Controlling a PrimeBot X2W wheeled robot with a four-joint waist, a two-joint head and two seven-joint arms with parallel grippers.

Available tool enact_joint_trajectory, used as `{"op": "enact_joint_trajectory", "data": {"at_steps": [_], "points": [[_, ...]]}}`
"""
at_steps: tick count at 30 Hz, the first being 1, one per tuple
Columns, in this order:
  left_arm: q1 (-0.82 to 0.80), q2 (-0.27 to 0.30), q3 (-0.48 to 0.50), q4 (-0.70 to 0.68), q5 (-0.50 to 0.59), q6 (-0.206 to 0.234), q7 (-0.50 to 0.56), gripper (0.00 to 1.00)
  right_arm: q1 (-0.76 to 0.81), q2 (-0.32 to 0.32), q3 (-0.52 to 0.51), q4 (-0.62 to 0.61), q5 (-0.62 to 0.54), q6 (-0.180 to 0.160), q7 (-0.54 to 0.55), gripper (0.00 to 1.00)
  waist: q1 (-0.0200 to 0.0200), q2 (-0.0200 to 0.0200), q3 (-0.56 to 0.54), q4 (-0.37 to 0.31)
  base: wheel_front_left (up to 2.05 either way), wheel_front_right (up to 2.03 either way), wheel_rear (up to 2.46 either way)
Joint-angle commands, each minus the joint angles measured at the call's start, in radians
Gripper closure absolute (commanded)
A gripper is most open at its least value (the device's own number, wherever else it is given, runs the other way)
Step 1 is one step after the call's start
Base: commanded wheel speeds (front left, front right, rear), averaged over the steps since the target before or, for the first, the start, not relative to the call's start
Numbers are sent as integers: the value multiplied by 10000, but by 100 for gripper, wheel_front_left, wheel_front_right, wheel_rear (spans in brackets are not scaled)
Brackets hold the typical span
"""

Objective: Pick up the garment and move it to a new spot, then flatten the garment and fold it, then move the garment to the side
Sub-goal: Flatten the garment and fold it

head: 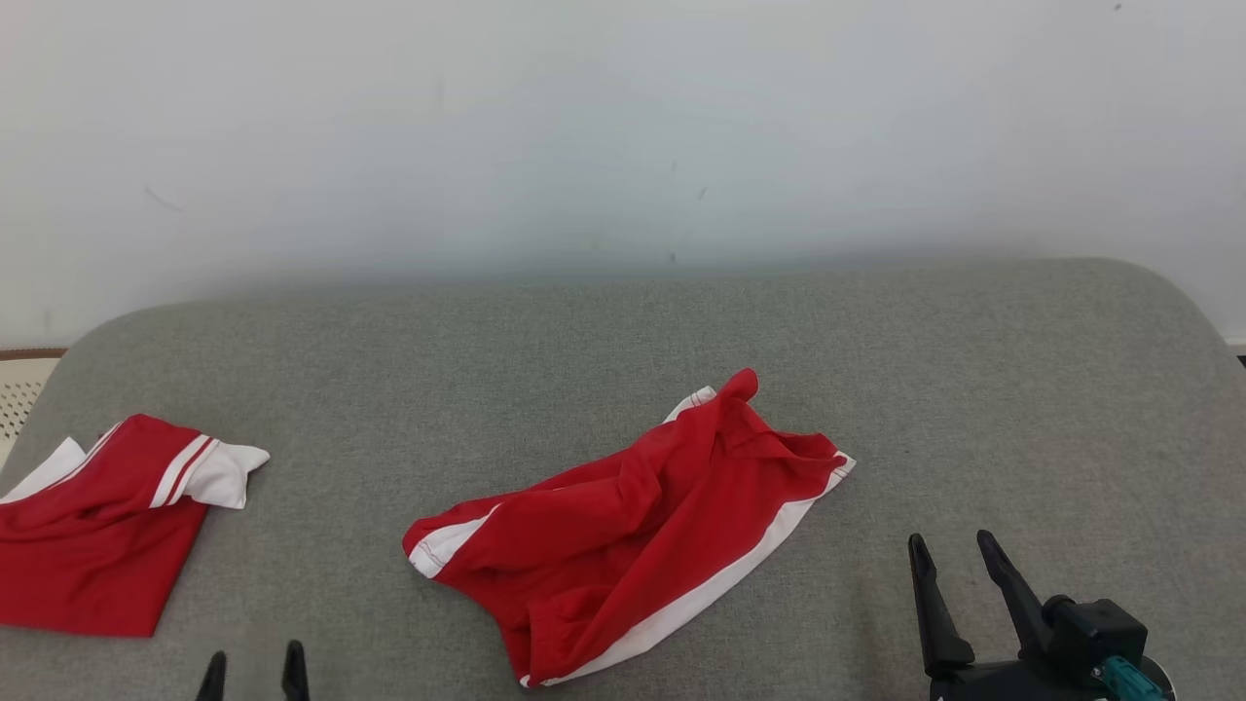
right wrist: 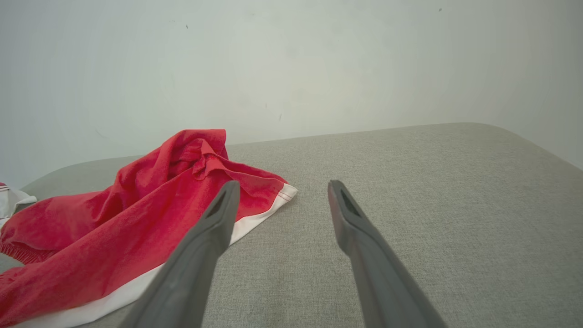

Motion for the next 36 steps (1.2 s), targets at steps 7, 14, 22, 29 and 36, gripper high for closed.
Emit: {"op": "enact_joint_trajectory", "data": {"at_steps": [7,14,22,29,36], "points": [[30,1,-739,306,-252,-100,-25,0,-185,-183,179,334,6,5,-27,0,0,0,13,53,0,0,0],[-177,1,-1444,908,-364,-349,-24,0,-674,-429,456,944,104,5,13,0,0,0,139,88,0,0,0],[-564,4,-2757,1821,-497,-695,-24,0,-1914,-855,1382,2379,340,5,157,0,0,0,461,159,0,0,0],[-1079,7,-3867,2460,-476,-834,-25,0,-3262,-1152,2221,3855,566,5,201,0,0,0,924,330,0,0,0],[-1910,5,-4212,2835,-308,-886,-25,0,-5014,-1247,3208,5336,746,5,253,0,0,0,1638,411,0,0,0]]}}
